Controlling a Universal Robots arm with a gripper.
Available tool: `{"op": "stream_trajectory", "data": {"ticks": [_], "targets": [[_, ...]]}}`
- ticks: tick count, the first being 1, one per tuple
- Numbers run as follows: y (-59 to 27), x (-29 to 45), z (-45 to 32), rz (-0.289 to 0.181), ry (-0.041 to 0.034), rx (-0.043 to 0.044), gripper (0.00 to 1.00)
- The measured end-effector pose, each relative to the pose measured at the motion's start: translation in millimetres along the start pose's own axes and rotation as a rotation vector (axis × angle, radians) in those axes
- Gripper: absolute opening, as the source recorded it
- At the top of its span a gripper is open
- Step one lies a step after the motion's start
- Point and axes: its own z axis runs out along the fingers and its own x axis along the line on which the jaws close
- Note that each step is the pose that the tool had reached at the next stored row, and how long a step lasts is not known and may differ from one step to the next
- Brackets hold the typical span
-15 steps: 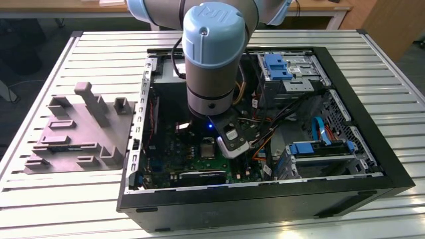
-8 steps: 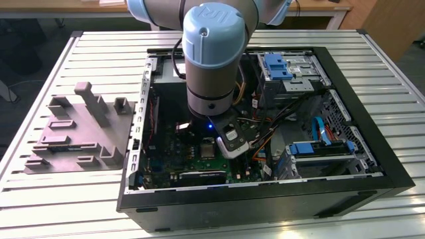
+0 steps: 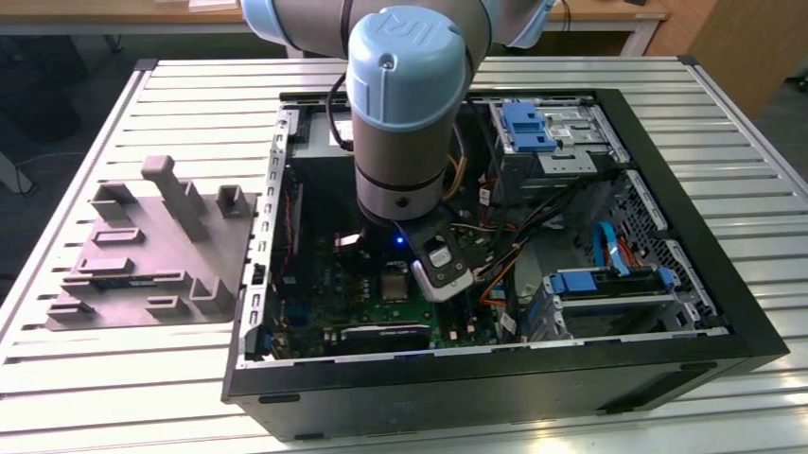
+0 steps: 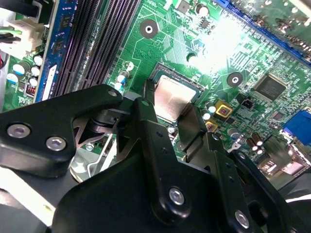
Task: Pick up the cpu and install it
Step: 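Place the cpu into insertion slot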
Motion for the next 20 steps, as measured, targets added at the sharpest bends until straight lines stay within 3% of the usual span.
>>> {"op": "stream_trajectory", "data": {"ticks": [3, 6, 8, 13, 15, 20], "targets": [[0.1, 0.0, 0.1, 0.000, 0.0001, -0.0007, 0.45], [0.0, 0.0, 0.2, 0.000, -0.0002, -0.0008, 0.57], [0.0, 0.0, -0.5, 0.000, 0.0002, -0.0002, 0.57], [0.3, 0.2, -12.5, 0.000, 0.0004, -0.0009, 0.57], [0.5, 0.2, -17.0, 0.000, 0.0007, -0.0010, 0.56], [0.5, 0.2, -18.7, 0.000, 0.0008, -0.0012, 0.32]]}}
